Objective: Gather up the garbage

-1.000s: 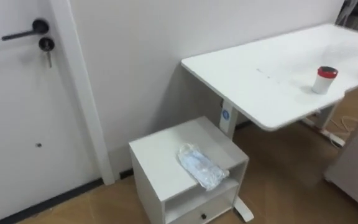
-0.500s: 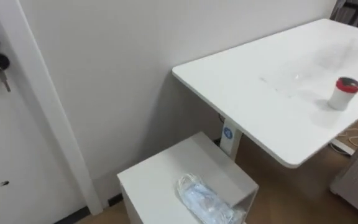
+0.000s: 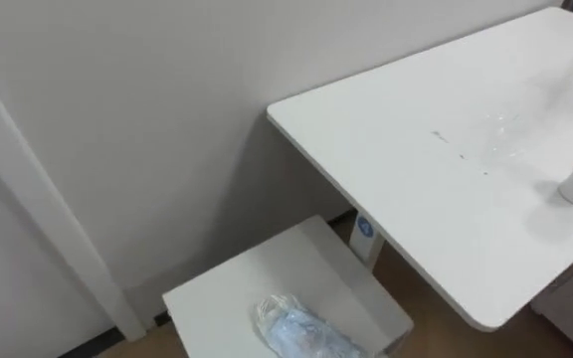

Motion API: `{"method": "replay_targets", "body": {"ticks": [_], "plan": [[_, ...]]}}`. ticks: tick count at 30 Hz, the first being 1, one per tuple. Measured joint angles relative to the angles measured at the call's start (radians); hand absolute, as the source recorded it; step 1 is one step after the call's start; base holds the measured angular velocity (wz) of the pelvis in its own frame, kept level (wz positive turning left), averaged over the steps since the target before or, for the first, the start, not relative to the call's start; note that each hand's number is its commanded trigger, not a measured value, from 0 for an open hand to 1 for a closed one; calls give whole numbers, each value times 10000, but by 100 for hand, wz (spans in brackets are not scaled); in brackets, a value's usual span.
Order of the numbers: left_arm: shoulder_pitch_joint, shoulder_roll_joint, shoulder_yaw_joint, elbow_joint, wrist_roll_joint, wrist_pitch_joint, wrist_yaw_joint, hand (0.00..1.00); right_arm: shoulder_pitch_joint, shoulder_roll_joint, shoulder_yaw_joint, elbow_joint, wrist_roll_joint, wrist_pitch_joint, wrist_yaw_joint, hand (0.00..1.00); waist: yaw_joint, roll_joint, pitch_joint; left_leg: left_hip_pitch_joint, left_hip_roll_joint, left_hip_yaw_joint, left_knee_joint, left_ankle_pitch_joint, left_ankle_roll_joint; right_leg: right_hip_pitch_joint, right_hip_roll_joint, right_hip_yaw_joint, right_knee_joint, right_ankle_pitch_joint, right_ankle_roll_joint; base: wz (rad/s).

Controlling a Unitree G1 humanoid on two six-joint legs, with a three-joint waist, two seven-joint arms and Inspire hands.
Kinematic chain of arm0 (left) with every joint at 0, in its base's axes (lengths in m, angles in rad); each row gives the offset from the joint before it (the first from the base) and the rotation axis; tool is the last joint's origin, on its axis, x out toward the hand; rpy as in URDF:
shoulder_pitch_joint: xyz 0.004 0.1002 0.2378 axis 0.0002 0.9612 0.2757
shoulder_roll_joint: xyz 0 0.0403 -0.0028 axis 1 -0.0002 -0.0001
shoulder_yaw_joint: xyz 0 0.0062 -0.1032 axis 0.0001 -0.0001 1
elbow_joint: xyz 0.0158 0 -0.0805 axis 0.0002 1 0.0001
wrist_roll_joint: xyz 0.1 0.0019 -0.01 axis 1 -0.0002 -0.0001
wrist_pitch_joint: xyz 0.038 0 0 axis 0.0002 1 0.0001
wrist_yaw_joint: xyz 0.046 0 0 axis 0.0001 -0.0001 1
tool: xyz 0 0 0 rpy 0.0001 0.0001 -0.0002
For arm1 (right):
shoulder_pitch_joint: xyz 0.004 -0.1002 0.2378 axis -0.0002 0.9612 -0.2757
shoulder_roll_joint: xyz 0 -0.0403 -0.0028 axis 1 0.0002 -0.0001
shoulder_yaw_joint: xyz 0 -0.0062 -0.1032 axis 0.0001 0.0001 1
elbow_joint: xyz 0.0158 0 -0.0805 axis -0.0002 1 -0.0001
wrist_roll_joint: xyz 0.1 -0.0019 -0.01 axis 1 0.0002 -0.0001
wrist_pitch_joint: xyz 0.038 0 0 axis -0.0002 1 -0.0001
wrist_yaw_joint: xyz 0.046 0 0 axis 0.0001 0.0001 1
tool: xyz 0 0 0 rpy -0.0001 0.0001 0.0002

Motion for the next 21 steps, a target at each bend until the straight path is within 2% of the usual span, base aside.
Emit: {"method": "replay_targets", "body": {"ticks": [4, 5, 6, 7, 8, 9, 11, 12, 14, 15, 17, 21], "plan": [[-36, 22, 8, -159, 124, -169, 436, 0, -73, -7, 39, 118, 9, -121, -61, 100, -213, 9, 3, -131, -20, 153, 275, -7, -11, 48, -68, 155, -81, 18, -23, -5], [-160, 62, 3, -146, 128, -223, 596, 0, -188, -4, 54, 268, 21, -141, -79, 100, -350, 4, 7, -551, -39, 190, 1034, -53, -90, 76, -233, 388, -143, 63, -29, 28], [-355, 70, -29, -102, 120, -330, 750, 0, -302, -6, 51, 388, 43, -188, -92, 100, -410, -83, 89, -1338, -85, 139, 2039, -197, -280, 36, -409, 1157, -210, 115, 48, 39], [-522, 46, -79, -105, 120, -429, 814, 0, -347, -44, 34, 481, 83, -234, -108, 100, -432, -68, 84, -1685, -95, -86, 1744, -191, -308, -70, -417, 1441, -206, 146, 99, 63], [-965, 50, -341, -161, 159, -644, 948, 0, -302, -93, -174, 599, 132, -306, -145, 100, -477, 244, 45, -2416, 116, -199, 1124, 233, 2, -425, -409, 1672, -37, 59, 271, 37], [-1302, 88, -422, -178, 376, -819, 1209, 0, -517, -87, -294, 776, 112, -282, -173, 100, -276, 139, 40, -2582, 110, 465, 1269, 314, 71, -900, -517, 1637, 246, -101, 492, 15], [-1318, 84, -409, -79, 503, -830, 1636, 0, -787, -82, -267, 801, 152, -299, -177, 100, -228, 150, 61, -2597, 91, 822, 1384, 316, 105, -1030, -580, 1107, 337, -89, 483, -48], [-1349, 54, -424, -79, 504, -833, 1827, 0, -798, -84, -238, 788, 190, -388, -150, 100, -241, 193, 88, -2601, 89, 870, 1509, 303, 118, -1027, -615, 855, 344, -44, 468, -46], [-1582, 20, -477, -76, 535, -840, 2013, 0, -835, -86, -131, 788, 166, -372, -142, 100, -400, 263, 133, -2627, 65, 913, 1476, 278, 151, -1124, -664, 727, 398, -27, 489, -21], [-1849, -8, -480, -96, 705, -844, 2073, 0, -953, -91, -133, 817, 167, -362, -146, 100, -434, 334, 200, -2730, 68, 893, 1449, 257, 180, -1371, -652, 717, 589, -28, 490, -19], [-2261, -40, -598, -188, 1139, -894, 2361, 0, -1150, -148, -51, 838, 176, -413, -100, 100, -550, 418, 262, -3033, 69, 904, 1503, 246, 205, -1900, -677, 672, 958, -14, 460, -26], [-3046, -15, -1099, -581, 1945, -1211, 2966, 0, -1499, -248, 186, 846, 366, -540, 49, 100, -851, 451, 286, -3603, 157, 1271, 1784, 254, 238, -2837, -773, 657, 1737, 5, 337, -26]]}}
